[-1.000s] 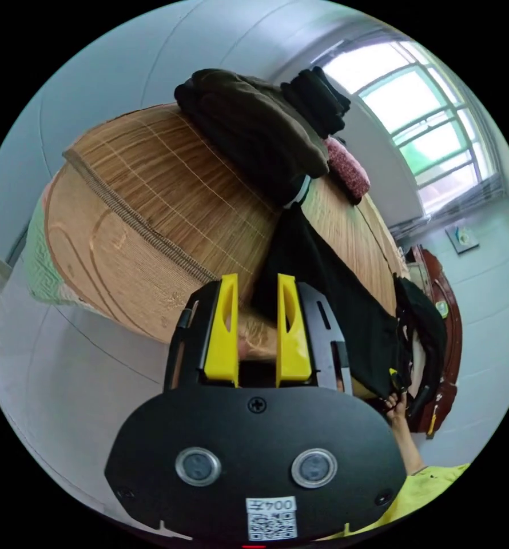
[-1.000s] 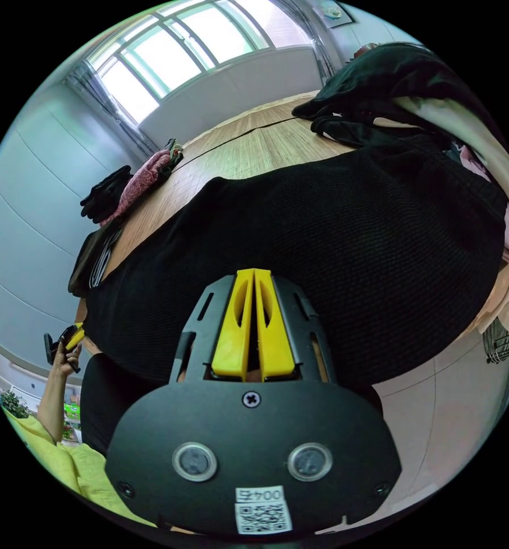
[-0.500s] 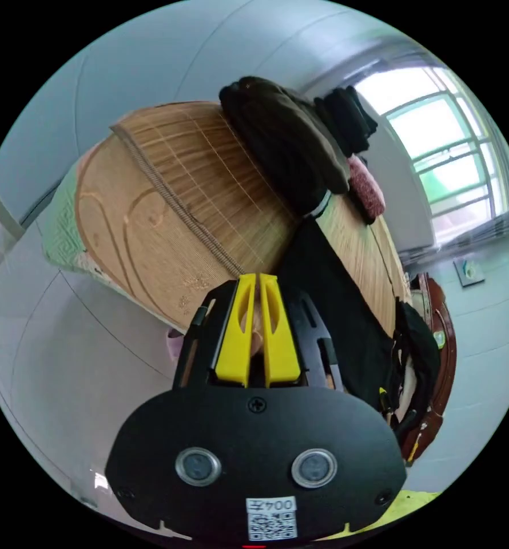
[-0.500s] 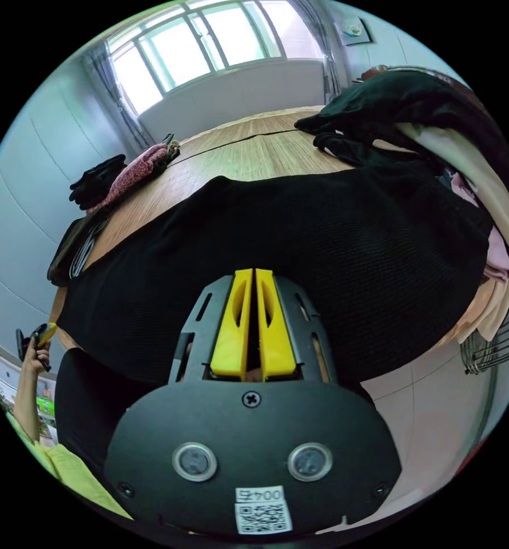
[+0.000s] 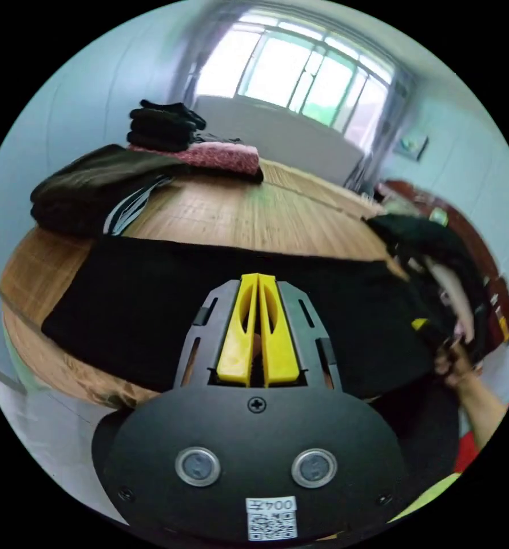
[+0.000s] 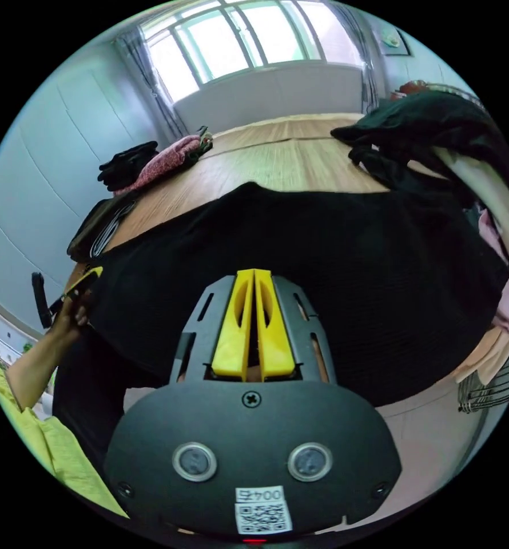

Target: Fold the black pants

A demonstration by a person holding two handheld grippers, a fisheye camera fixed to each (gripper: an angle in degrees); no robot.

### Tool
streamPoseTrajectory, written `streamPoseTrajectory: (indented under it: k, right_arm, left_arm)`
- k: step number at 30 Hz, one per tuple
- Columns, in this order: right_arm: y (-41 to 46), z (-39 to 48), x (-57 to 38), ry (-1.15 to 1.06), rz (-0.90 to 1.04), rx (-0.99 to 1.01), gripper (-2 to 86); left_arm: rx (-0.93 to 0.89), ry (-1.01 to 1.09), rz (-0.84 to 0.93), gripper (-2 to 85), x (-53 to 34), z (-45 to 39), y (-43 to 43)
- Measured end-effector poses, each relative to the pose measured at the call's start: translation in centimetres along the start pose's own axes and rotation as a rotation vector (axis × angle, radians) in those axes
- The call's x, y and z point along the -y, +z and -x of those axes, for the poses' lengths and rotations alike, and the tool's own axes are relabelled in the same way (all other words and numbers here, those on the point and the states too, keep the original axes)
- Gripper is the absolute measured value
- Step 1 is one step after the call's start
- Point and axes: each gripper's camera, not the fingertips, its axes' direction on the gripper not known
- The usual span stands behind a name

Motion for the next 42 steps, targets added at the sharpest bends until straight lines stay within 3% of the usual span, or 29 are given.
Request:
streamPoseTrajectory:
  k: [2,6,14,18,19,25,29,31,34,38,40,42]
  right_arm:
    - [-1.7,0.1,2.9,-0.032,-0.088,-0.041,0.7]
    - [-1.1,0.7,9.5,-0.138,-0.074,-0.042,4.7]
    - [9.6,3.2,22.2,-0.416,0.223,-0.086,13.4]
    - [12.6,2.3,23.6,-0.436,0.317,-0.039,11.5]
    - [13.4,2.1,23.4,-0.443,0.355,-0.012,7.7]
    - [8.3,-0.9,25.3,-0.279,0.157,0.035,2.3]
    - [11.1,-4.7,23.4,-0.012,0.192,-0.142,-0.4]
    - [6.9,-4.7,22.3,0.041,0.03,-0.091,-0.6]
    - [-1.7,-2.2,17.8,0.009,-0.188,-0.21,-0.7]
    - [-5.2,1.6,7.4,-0.221,-0.089,-0.614,-0.7]
    - [-3.8,0.7,3.1,-0.246,-0.001,-0.714,-0.6]
    - [-1.1,-1.9,-0.2,-0.233,0.193,-0.656,-0.5]
  left_arm:
    - [0.065,0.091,0.074,0.2,-1.3,-1.9,2.1]
    - [0.077,0.189,-0.023,0.2,-3.1,-3.5,1.7]
    - [0.009,0.145,-0.044,0.2,-3.6,-4.2,2.1]
    - [-0.032,0.114,-0.042,0.2,-3.5,-4.2,2.2]
    - [-0.049,0.1,-0.036,0.2,-3.4,-4.1,2.3]
    - [-0.079,0.018,-0.034,0.1,-3.7,-4.2,1.8]
    - [-0.049,0.067,-0.014,0.1,-3.3,-5.1,2.2]
    - [-0.082,0.048,-0.014,0.2,-3.2,-4.8,2.4]
    - [-0.096,0.014,-0.024,0.4,-3.2,-4.6,2.6]
    - [-0.064,0.034,-0.035,0.6,-3.2,-5.3,2.9]
    - [-0.039,0.051,-0.028,0.6,-3.0,-5.9,3.1]
    - [-0.041,0.051,-0.018,0.6,-2.8,-5.9,3.3]
